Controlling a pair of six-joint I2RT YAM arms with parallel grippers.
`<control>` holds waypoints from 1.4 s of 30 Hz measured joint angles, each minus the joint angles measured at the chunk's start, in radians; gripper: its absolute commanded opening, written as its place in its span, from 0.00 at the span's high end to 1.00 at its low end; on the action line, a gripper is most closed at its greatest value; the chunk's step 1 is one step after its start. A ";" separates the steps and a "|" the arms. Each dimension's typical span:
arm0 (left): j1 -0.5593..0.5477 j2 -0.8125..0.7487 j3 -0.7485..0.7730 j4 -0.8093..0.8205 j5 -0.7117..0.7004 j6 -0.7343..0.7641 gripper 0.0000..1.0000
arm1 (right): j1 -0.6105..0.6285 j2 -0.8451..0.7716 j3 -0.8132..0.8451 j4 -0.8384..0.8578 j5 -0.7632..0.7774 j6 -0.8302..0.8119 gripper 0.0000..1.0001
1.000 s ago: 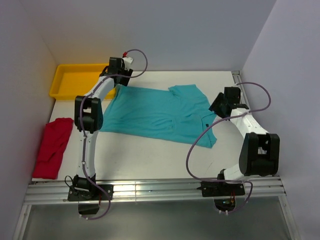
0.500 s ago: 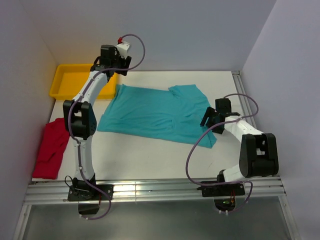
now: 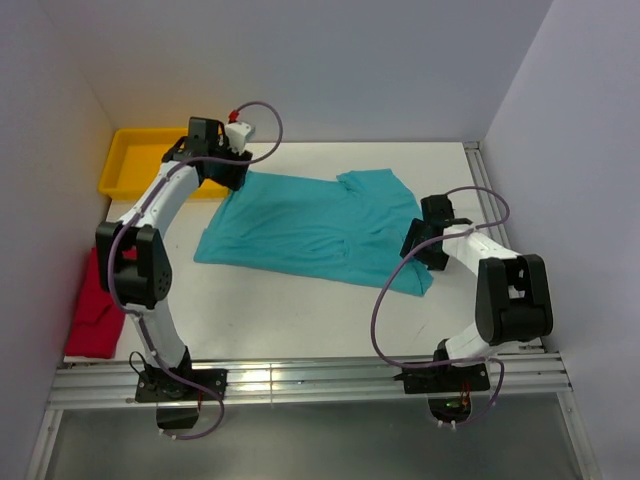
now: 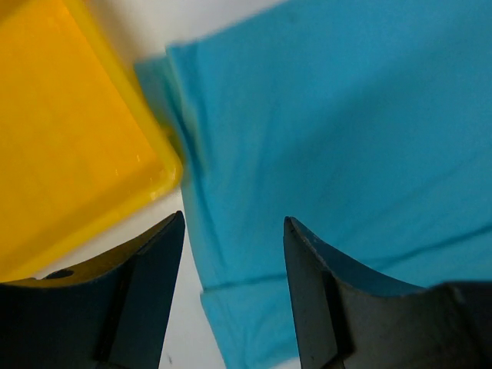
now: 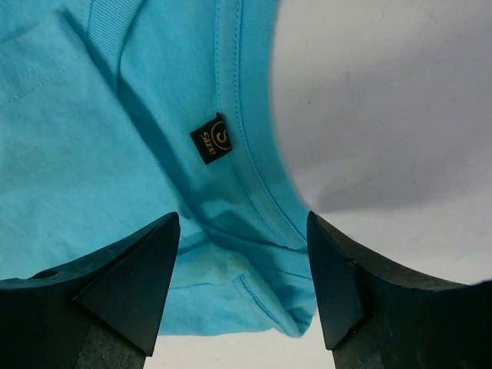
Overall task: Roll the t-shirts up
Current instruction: Fold the tshirt
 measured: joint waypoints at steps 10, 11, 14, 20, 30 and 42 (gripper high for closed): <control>0.223 -0.328 -0.474 -0.075 -0.027 0.109 0.37 | -0.008 -0.193 -0.053 -0.039 -0.003 0.046 0.23; 0.245 -0.331 -0.492 -0.085 -0.024 0.118 0.37 | -0.010 -0.213 -0.059 -0.048 -0.007 0.057 0.23; 0.312 -0.323 -0.520 -0.127 0.010 0.140 0.37 | -0.014 -0.243 -0.085 -0.052 -0.028 0.089 0.25; 0.356 -0.225 -0.517 -0.177 0.121 0.166 0.33 | -0.041 -0.246 -0.169 -0.062 -0.050 0.148 0.29; 0.359 -0.076 -0.487 -0.224 0.207 0.163 0.32 | -0.047 -0.205 -0.187 -0.033 -0.080 0.199 0.33; 0.354 -0.074 -0.490 -0.200 0.179 0.134 0.74 | -0.047 -0.203 -0.200 -0.054 -0.023 0.269 0.61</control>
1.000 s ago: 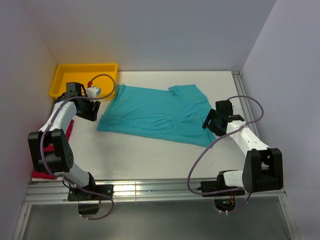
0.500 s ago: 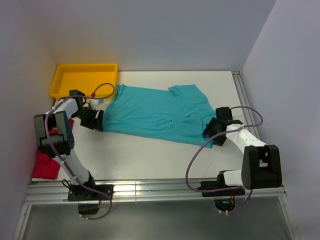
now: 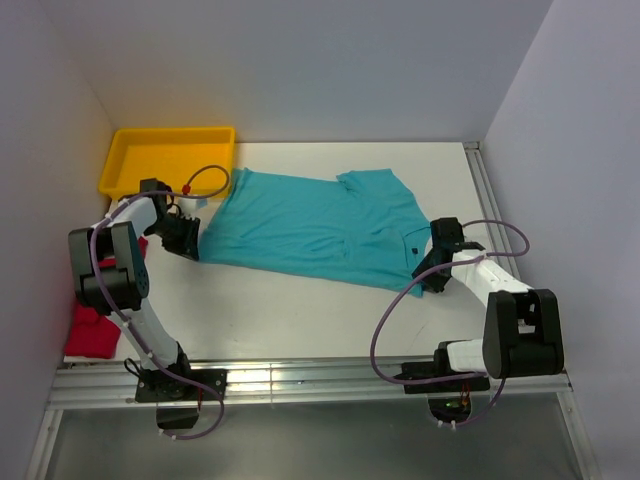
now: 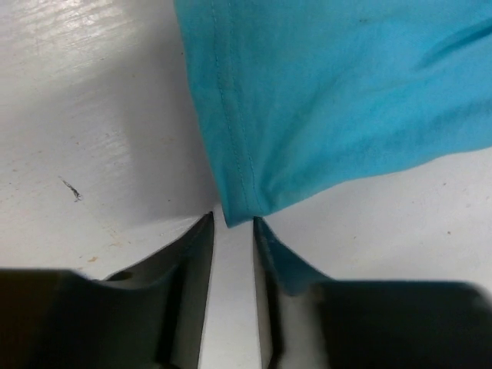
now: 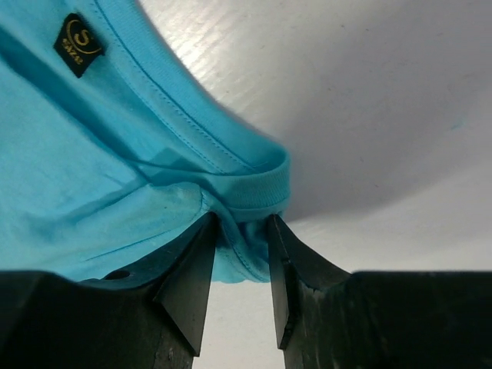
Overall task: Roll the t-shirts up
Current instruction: Fold the tshirt
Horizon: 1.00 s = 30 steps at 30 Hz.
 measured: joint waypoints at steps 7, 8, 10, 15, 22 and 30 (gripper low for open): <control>-0.046 0.000 -0.018 0.004 -0.035 -0.008 0.91 | 0.000 -0.015 0.009 -0.080 0.060 0.009 0.62; -0.056 0.000 -0.022 0.004 -0.039 -0.011 0.92 | 0.000 -0.020 0.014 -0.097 0.071 0.009 0.62; -0.074 0.000 -0.027 0.002 -0.047 -0.016 0.96 | 0.000 -0.029 0.033 -0.133 0.095 0.008 0.61; -0.111 -0.012 -0.039 0.001 -0.074 -0.019 1.00 | -0.030 -0.048 0.070 -0.180 0.135 0.007 0.60; -0.148 -0.043 -0.076 0.001 -0.094 -0.022 1.00 | -0.112 -0.017 0.071 -0.208 0.152 0.003 0.62; -0.153 -0.049 -0.078 -0.003 -0.112 -0.034 0.98 | -0.125 -0.085 0.063 -0.184 0.068 -0.041 0.25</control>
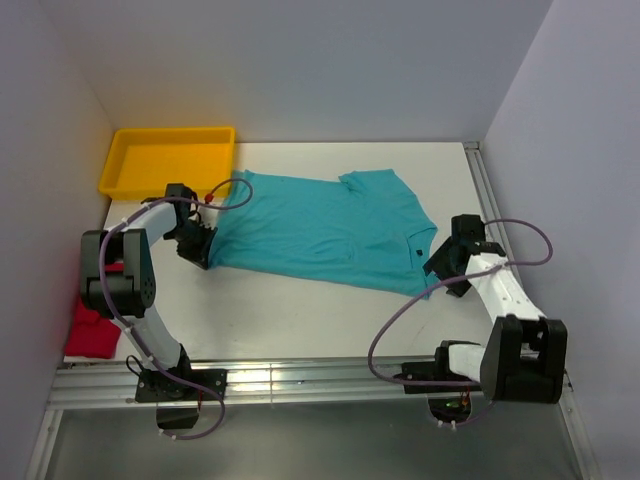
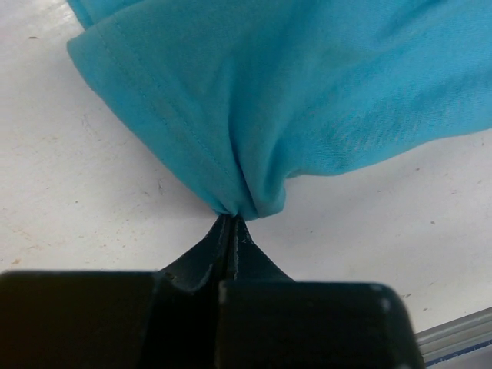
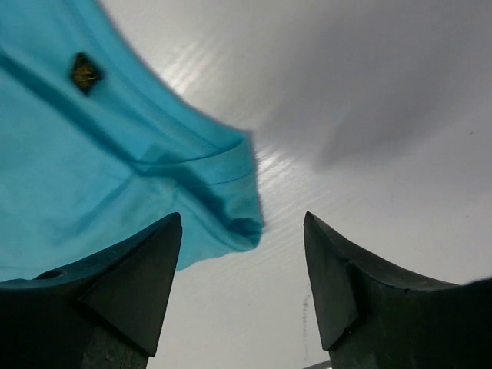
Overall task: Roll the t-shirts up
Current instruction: Fold the tshirt
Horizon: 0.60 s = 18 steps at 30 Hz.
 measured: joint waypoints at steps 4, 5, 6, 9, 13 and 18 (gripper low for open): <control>0.006 0.000 0.026 -0.020 -0.001 -0.006 0.74 | 0.018 -0.095 -0.014 0.028 -0.045 -0.029 0.23; 0.009 0.000 0.035 -0.024 -0.001 -0.006 0.62 | 0.029 -0.094 -0.014 0.033 -0.047 -0.030 0.22; 0.011 0.000 0.044 -0.027 0.000 -0.005 0.57 | 0.041 -0.082 -0.014 0.040 -0.049 -0.031 0.22; 0.017 0.000 0.066 -0.026 0.001 -0.013 0.45 | 0.066 -0.008 -0.014 0.062 -0.055 -0.034 0.24; 0.032 0.000 0.078 -0.019 0.003 -0.023 0.40 | 0.076 0.082 -0.014 0.079 -0.053 -0.033 0.25; 0.044 0.002 0.079 -0.013 0.010 -0.029 0.40 | 0.077 0.142 -0.013 0.100 -0.050 -0.031 0.43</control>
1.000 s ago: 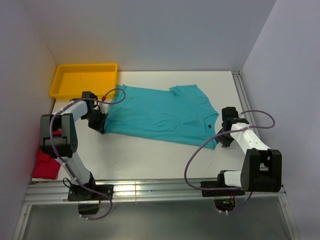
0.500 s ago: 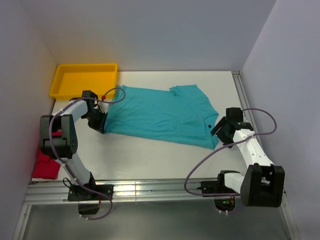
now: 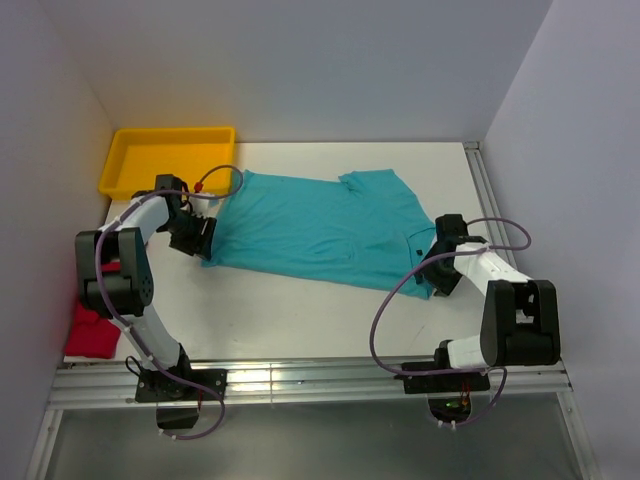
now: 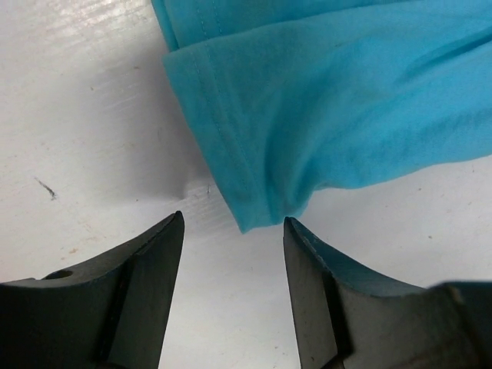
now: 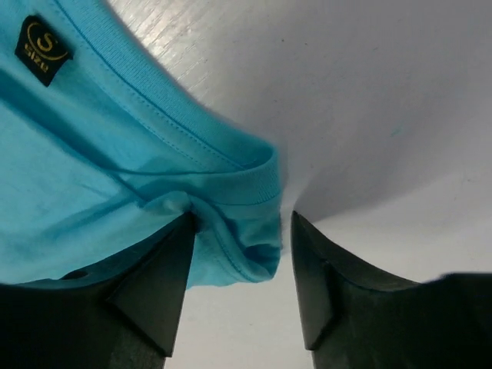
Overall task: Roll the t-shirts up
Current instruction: Fold the tshirt
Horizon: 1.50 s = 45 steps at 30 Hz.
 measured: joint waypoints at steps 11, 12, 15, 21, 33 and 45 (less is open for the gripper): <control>0.000 0.047 -0.024 0.052 0.030 -0.006 0.81 | 0.000 0.027 0.010 0.023 0.001 0.020 1.00; 0.000 0.047 -0.027 0.051 0.033 -0.011 0.86 | 0.000 0.033 0.017 0.017 0.003 0.021 1.00; -0.011 0.045 -0.035 0.057 0.037 -0.008 1.00 | 0.000 0.055 0.040 -0.001 0.019 0.024 1.00; -0.056 0.036 -0.044 0.061 0.017 -0.003 1.00 | -0.012 0.088 0.094 -0.059 0.101 0.018 1.00; -0.137 -0.010 -0.103 0.072 0.017 -0.004 1.00 | -0.175 0.077 0.104 -0.103 0.128 -0.009 1.00; -0.129 -0.023 -0.096 -0.001 0.035 0.008 0.44 | -0.195 0.053 0.102 -0.131 0.137 0.002 0.41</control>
